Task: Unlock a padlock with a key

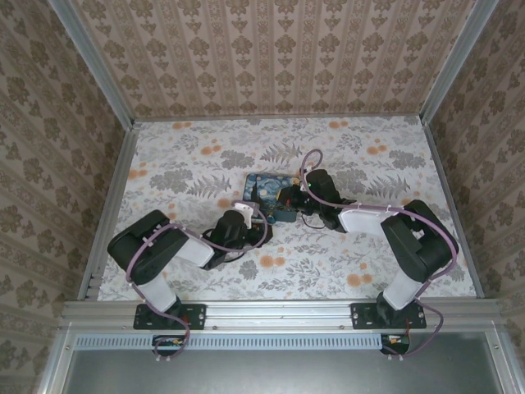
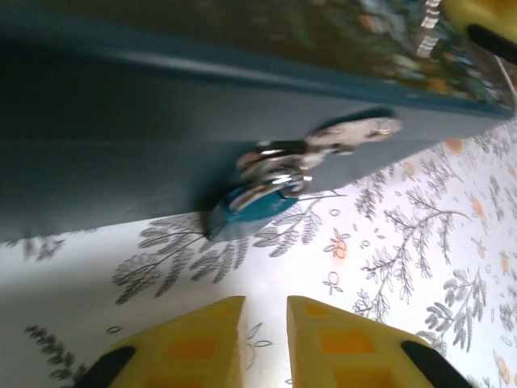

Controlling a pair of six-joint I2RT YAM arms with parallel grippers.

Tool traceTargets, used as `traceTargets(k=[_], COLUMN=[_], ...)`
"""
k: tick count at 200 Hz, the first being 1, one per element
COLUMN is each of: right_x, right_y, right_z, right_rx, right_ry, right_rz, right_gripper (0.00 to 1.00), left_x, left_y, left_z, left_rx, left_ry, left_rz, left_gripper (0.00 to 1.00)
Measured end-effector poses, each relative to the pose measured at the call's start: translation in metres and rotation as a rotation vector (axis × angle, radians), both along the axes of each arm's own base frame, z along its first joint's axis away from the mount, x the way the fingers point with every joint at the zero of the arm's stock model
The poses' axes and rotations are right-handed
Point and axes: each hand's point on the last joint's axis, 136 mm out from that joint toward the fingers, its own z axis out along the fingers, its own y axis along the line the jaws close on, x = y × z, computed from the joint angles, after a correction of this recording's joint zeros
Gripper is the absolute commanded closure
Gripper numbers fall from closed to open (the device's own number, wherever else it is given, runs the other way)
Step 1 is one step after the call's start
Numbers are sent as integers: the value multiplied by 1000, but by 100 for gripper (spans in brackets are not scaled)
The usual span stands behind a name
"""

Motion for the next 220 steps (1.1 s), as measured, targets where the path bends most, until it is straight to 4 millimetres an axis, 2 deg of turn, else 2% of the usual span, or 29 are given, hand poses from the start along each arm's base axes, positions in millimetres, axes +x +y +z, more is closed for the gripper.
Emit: traceTargets(k=[20,58,134,220], right_x=[0,0,3,6], right_y=[0,0,1,3], right_z=[0,0,0,0], right_rx=[0,-1,7,16], right_ry=[-1,-1,-14,-29], right_rz=[-1,-2,-2,-3], right_gripper=[100,100,100,100], left_x=[1,8,11,27], left_y=[1,13,19,1], left_z=[6,9,4,2], left_rx=[-15,16,108,129], left_ry=[-32,-77,-157,-194], left_rz=[6,36,-8,-42], left_gripper=[39,29,28,28])
